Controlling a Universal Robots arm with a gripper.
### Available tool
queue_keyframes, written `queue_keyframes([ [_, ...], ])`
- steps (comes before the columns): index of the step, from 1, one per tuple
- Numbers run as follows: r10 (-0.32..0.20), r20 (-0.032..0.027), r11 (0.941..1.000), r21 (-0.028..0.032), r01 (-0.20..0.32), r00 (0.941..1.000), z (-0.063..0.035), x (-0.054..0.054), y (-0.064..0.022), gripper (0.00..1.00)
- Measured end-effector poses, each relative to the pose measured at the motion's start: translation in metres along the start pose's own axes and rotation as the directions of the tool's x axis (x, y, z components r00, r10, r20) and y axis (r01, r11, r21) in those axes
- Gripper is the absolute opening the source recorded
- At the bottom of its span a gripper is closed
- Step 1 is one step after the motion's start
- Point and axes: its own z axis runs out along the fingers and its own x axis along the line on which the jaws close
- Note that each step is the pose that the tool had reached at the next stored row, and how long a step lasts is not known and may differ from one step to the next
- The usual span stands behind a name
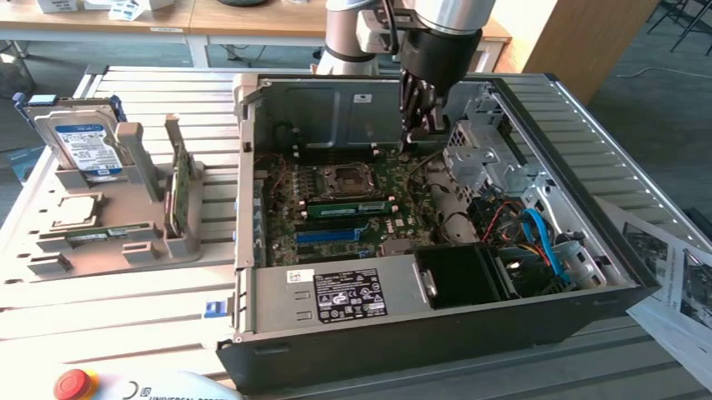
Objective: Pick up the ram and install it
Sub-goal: 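Press down the ram until it locks into place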
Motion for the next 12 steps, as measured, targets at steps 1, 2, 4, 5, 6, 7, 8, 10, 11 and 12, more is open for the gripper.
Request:
queue_keyframes([
  [1,0.0,0.0,1.0,0.0001,0.0,1.0,0.0006,0.0,0.0,0.11],
  [2,0.0,0.0,1.0,0.0002,0.0,1.0,0.0013,0.0,0.0,0.11],
  [4,0.0,-0.0001,1.0,0.0004,0.0,1.0,0.0025,0.0001,0.0,0.11],
  [5,0.0,0.0,1.0,0.0005,0.0,1.0,0.0029,0.0001,0.0,0.11],
  [6,0.0,0.0,1.0,0.0006,0.0,1.0,0.0034,0.0001,0.0,0.11],
  [7,0.0,0.0001,1.0,0.0007,0.0,1.0,0.0039,0.0001,0.0,0.11],
  [8,0.0,0.0001,1.0,0.0009,0.0,1.0,0.0045,0.0001,0.0,0.11],
  [10,0.0,0.0,1.0,0.001,0.0,1.0,0.0056,0.0001,-0.0001,0.11],
  [11,0.0,0.0,1.0,0.0011,0.0,1.0,0.0061,0.0002,0.0,0.11],
  [12,0.0,0.0001,1.0,0.0012,0.0,1.0,0.0066,0.0002,0.0,0.11],
])
